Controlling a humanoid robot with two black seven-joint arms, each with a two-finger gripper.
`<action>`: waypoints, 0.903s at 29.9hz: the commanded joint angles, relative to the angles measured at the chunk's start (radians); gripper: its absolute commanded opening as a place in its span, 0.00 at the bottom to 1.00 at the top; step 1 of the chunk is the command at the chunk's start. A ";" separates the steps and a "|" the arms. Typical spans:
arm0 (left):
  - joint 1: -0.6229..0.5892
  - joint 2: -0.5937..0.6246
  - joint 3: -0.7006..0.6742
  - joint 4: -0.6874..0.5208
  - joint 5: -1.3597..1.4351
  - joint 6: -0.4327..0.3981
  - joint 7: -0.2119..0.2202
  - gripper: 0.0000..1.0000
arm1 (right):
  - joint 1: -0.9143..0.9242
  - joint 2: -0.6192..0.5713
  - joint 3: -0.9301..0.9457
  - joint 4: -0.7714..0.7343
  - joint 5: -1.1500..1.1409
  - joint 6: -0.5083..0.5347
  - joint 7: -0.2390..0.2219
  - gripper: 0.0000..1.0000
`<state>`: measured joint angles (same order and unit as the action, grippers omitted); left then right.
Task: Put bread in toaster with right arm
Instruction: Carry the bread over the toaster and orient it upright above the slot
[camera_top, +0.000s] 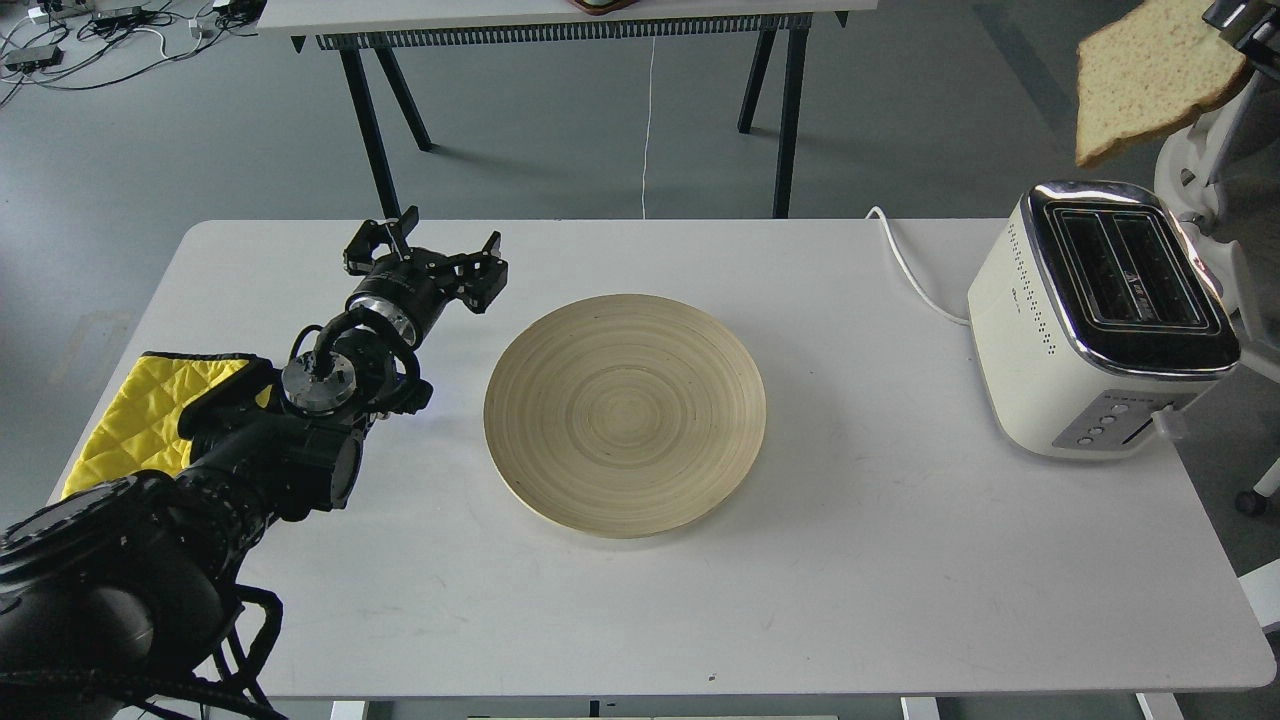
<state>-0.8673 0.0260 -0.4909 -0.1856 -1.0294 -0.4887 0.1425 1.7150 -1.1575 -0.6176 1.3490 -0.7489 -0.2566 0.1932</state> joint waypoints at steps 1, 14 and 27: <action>-0.001 0.000 0.000 0.000 0.000 0.000 0.000 1.00 | 0.002 -0.044 -0.016 -0.002 -0.058 0.059 0.002 0.00; -0.001 0.000 0.000 0.000 0.000 0.000 0.000 1.00 | 0.002 -0.044 -0.109 -0.001 -0.055 0.083 -0.029 0.00; -0.001 0.000 0.000 0.000 -0.001 0.000 0.000 1.00 | -0.006 -0.042 -0.119 0.022 -0.055 0.083 -0.029 0.00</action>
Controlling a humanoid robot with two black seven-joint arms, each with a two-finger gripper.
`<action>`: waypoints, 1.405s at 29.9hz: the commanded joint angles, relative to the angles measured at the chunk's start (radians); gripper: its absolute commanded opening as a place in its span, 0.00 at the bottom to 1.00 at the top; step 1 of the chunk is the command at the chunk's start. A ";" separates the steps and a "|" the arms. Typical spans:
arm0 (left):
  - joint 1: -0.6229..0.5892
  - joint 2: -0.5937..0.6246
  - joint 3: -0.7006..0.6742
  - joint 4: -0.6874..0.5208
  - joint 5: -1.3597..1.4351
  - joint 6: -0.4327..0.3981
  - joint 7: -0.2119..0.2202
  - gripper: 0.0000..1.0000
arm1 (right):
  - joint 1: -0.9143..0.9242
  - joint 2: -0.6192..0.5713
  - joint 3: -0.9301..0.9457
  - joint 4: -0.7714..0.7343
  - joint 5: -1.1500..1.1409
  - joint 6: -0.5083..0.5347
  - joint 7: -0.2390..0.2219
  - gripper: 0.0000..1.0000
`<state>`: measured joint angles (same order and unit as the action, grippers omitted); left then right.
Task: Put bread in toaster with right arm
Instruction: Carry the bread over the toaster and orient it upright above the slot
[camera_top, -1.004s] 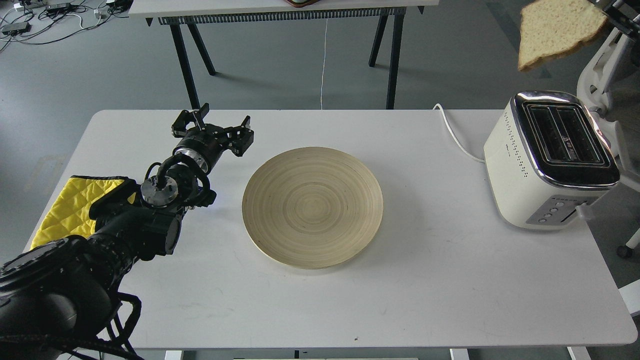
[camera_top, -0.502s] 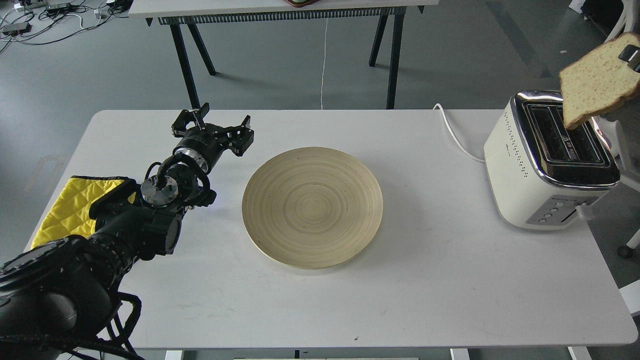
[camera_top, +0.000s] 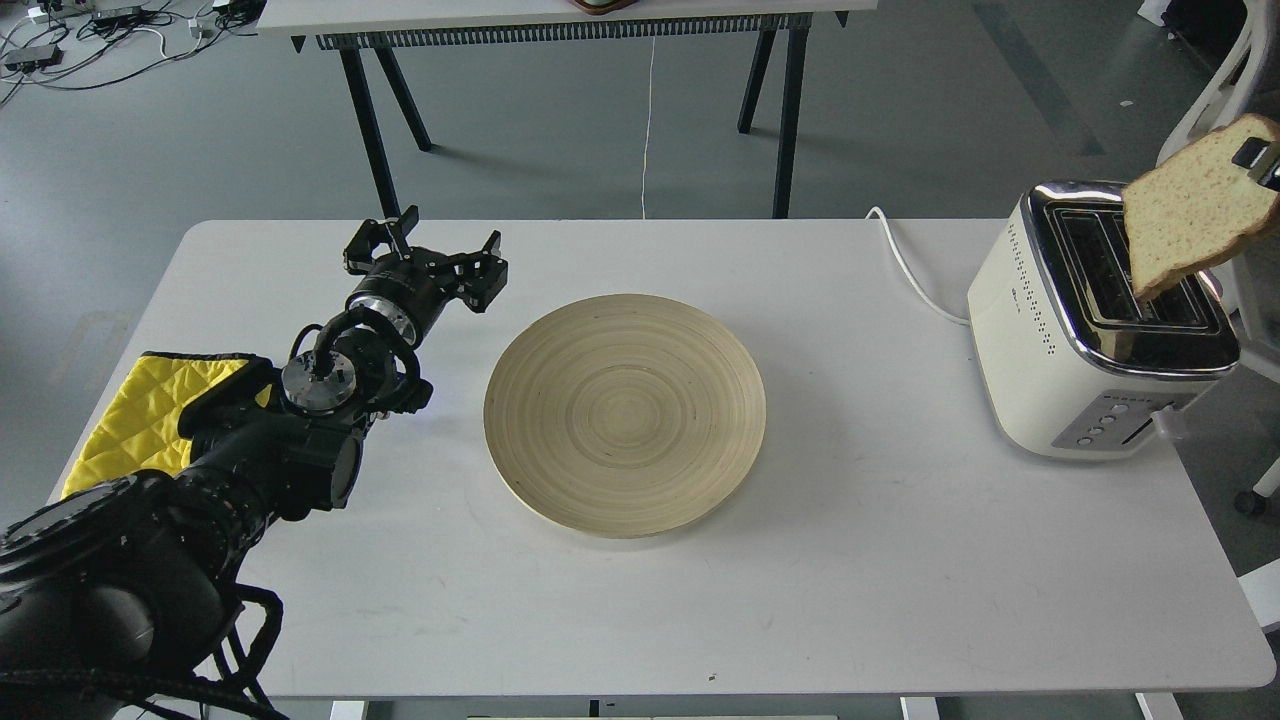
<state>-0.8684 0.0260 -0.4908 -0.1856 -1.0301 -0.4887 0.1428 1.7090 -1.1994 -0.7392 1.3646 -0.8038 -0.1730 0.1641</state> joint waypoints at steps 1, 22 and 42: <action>0.000 0.000 0.000 0.000 0.001 0.000 0.000 1.00 | 0.000 0.000 0.004 0.011 0.001 -0.002 0.000 0.00; 0.000 0.000 0.000 0.000 0.001 0.000 0.000 1.00 | 0.006 0.001 0.014 0.036 0.009 -0.005 -0.001 0.00; 0.000 0.000 0.000 0.000 0.001 0.000 0.000 1.00 | -0.006 0.006 0.004 0.037 0.009 -0.005 -0.005 0.00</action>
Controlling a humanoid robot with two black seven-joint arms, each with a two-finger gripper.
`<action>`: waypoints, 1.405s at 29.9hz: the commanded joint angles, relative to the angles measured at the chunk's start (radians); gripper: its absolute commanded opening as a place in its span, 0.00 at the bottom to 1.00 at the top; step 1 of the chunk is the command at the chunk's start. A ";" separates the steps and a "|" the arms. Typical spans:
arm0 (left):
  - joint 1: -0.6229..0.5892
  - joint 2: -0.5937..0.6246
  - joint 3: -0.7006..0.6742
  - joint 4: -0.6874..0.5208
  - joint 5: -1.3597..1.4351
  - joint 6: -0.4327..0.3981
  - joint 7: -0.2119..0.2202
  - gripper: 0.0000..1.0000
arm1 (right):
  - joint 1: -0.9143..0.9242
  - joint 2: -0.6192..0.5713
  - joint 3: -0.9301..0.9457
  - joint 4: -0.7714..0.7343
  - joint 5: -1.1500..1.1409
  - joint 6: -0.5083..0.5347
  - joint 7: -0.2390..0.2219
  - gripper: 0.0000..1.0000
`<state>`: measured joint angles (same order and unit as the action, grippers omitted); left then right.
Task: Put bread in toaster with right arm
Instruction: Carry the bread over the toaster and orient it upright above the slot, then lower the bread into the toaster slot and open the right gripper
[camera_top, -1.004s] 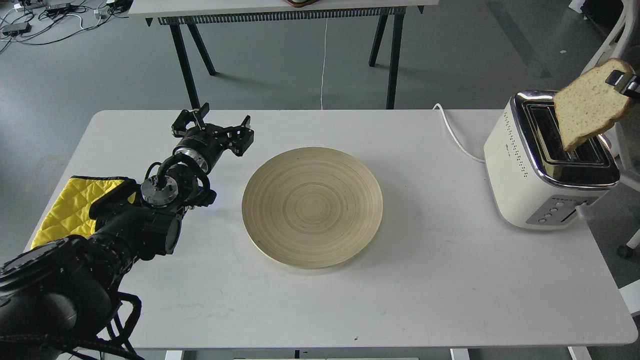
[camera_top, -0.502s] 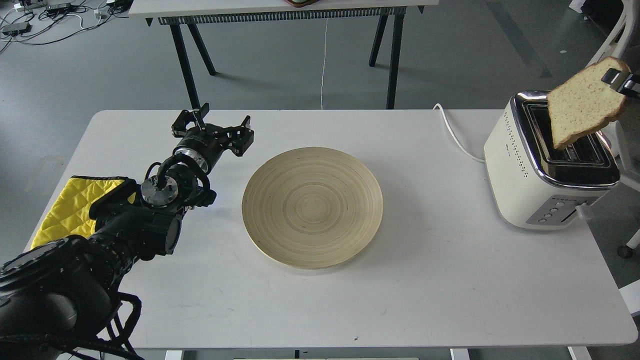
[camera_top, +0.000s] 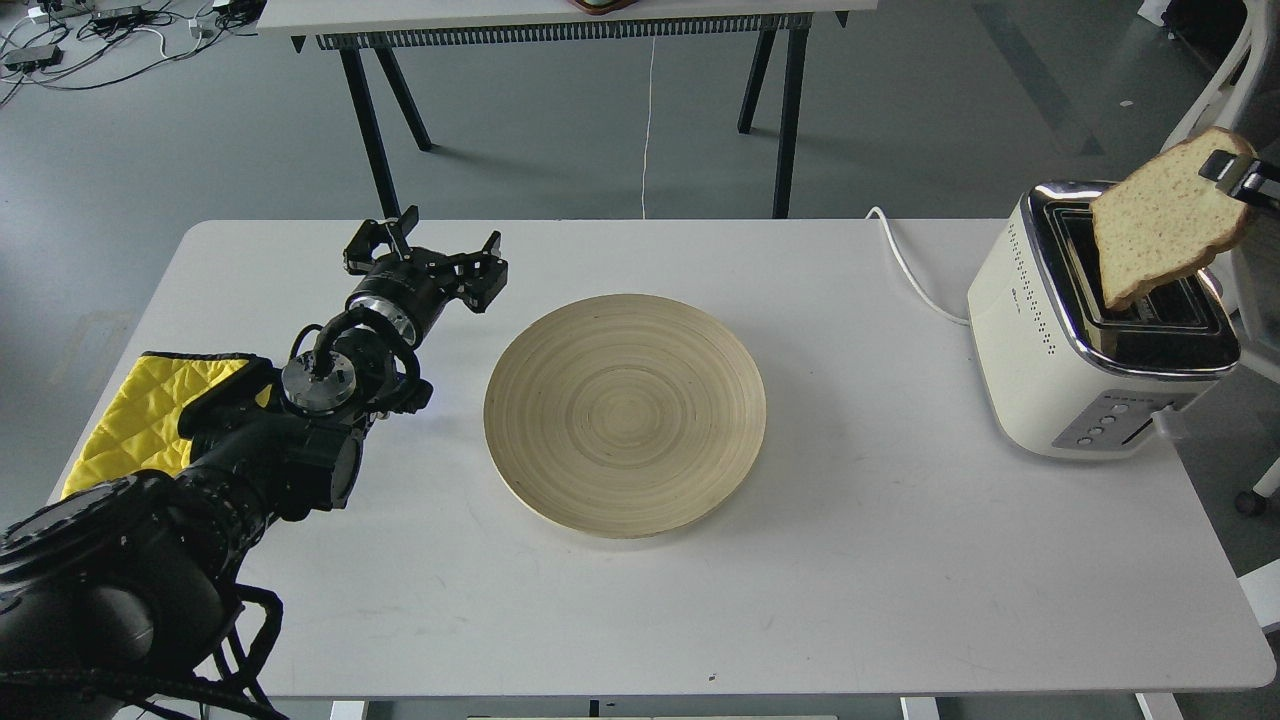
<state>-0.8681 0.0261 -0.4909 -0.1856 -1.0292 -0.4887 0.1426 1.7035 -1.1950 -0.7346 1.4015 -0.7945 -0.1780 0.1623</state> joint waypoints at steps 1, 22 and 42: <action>0.000 0.000 0.000 0.000 0.000 0.000 0.000 1.00 | -0.002 0.002 0.000 0.001 0.000 0.000 -0.006 0.00; 0.000 0.000 0.000 0.000 -0.002 0.000 0.000 1.00 | -0.084 0.040 0.011 -0.007 0.003 -0.008 -0.017 0.09; 0.000 0.000 0.000 0.000 -0.002 0.000 0.000 1.00 | -0.156 0.118 0.095 -0.035 0.086 -0.048 -0.017 0.99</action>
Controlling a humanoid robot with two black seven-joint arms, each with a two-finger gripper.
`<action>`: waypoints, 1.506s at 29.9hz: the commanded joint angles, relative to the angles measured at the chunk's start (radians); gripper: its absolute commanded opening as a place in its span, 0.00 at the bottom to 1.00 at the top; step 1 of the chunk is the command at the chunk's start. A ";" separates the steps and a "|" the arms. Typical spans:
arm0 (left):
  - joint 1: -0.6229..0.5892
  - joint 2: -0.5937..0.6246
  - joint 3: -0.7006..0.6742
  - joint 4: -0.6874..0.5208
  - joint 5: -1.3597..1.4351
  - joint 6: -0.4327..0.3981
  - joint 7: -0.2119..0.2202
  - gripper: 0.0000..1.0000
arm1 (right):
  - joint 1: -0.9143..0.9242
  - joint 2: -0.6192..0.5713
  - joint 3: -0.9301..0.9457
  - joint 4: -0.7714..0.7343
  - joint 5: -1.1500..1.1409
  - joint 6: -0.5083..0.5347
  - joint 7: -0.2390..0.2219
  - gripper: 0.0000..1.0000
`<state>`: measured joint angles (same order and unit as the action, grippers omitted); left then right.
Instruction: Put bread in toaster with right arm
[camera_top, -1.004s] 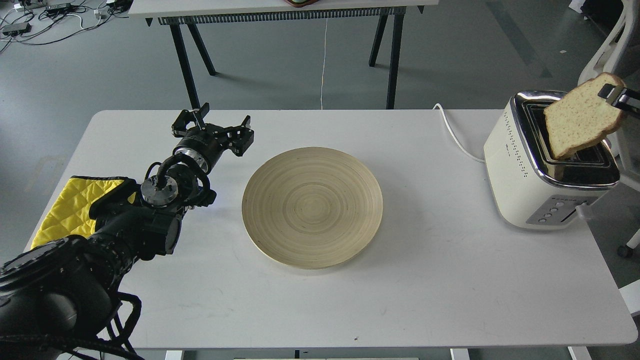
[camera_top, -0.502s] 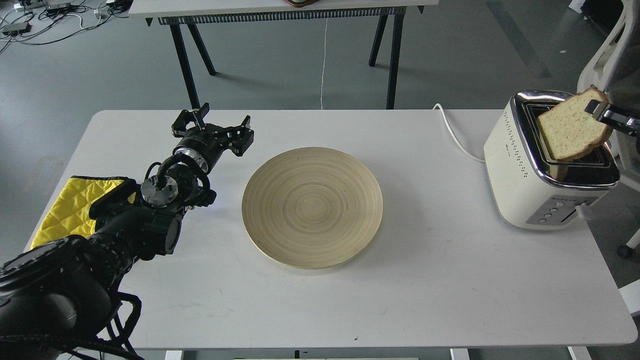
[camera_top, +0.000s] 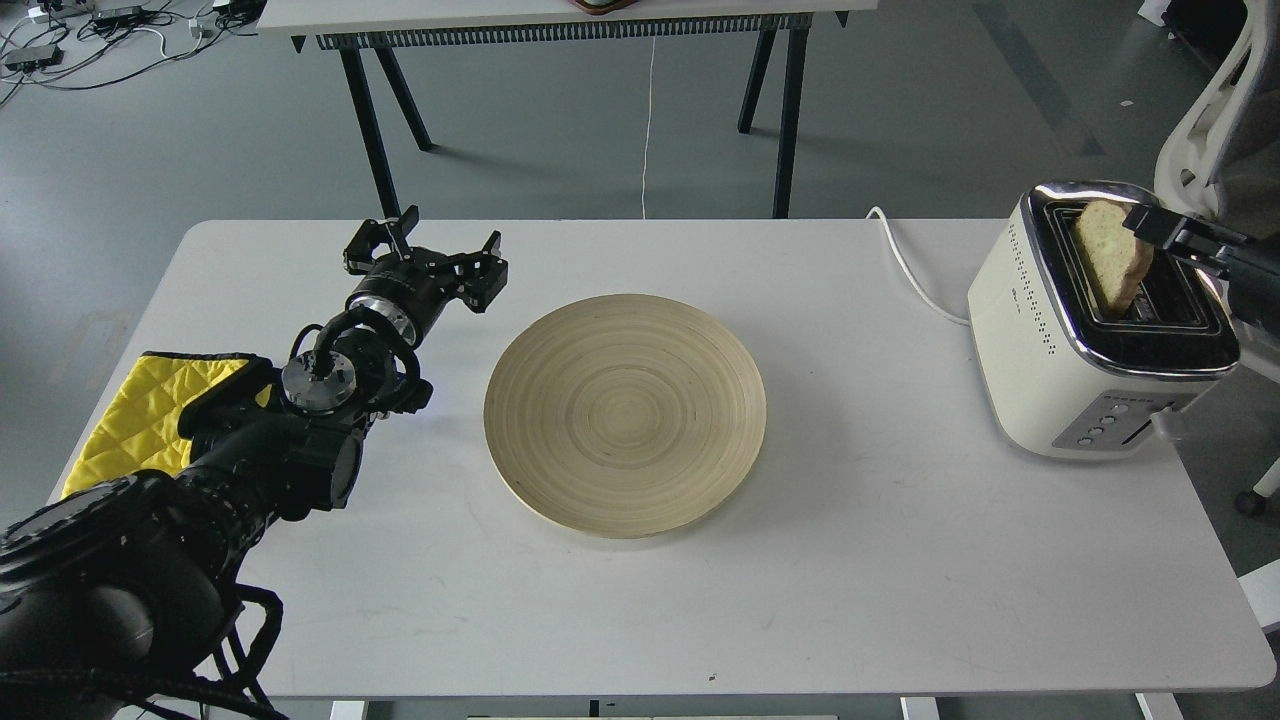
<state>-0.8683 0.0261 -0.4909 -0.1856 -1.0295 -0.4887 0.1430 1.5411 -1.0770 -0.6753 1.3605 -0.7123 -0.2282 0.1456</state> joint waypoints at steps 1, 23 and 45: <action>0.000 0.000 0.000 0.000 0.000 0.000 0.000 1.00 | 0.008 0.000 0.057 0.009 0.007 0.003 0.000 0.99; 0.000 0.000 0.000 0.000 -0.001 0.000 0.001 1.00 | -0.333 0.313 0.701 0.015 0.706 0.024 0.153 0.99; 0.000 0.000 0.000 0.000 0.000 0.000 0.001 1.00 | -0.826 0.618 1.054 -0.334 0.956 0.717 0.273 0.99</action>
<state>-0.8683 0.0261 -0.4909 -0.1856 -1.0297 -0.4887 0.1433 0.7307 -0.4824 0.3793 1.0484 0.2435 0.4788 0.4164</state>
